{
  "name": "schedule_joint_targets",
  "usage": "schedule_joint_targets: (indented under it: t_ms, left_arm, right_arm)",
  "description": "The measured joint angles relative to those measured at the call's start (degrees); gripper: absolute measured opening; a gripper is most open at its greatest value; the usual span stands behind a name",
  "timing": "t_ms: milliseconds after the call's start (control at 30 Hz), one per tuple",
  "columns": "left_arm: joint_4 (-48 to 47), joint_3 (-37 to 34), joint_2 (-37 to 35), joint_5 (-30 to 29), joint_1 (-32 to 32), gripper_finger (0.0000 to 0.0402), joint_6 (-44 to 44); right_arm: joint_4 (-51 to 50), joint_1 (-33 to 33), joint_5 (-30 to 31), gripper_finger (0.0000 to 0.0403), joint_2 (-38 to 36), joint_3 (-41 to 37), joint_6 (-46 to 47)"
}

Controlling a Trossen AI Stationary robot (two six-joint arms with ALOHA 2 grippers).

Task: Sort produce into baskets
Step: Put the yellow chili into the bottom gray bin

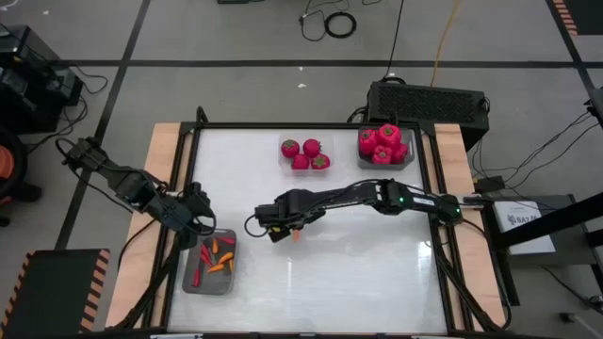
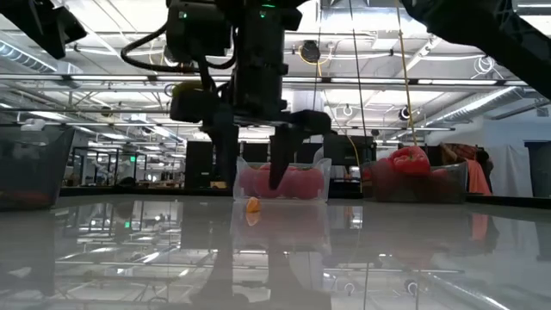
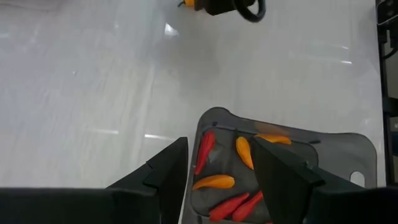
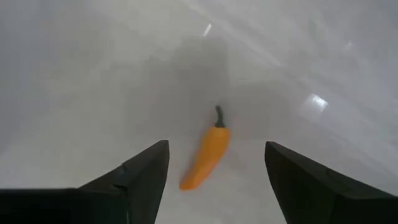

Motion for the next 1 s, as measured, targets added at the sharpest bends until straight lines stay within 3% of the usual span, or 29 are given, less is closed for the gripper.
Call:
schedule_joint_targets:
  t_ms: [167, 500, 833, 1000]
  left_arm:
    - [-0.01, 0.00, 0.03, -0.03, 0.00, 0.0183, -0.69]
    - [-0.06, -0.09, 0.11, 0.00, 0.00, 0.0183, -1.10]
    - [-0.07, -0.09, 0.13, 0.29, 0.00, 0.0183, -1.08]
    - [-0.08, -0.09, 0.13, 0.29, 0.00, 0.0183, -1.06]
  right_arm:
    - [-0.07, -0.21, -0.23, 0.0238, 0.70, -0.55, -0.14]
    - [1.86, -0.48, -3.37, 0.0161, 2.69, -0.46, -0.75]
    - [1.51, 0.14, -2.43, 0.0039, 3.06, -0.37, -0.26]
    - [1.19, 0.85, -2.69, 0.0005, 2.82, -0.37, -0.28]
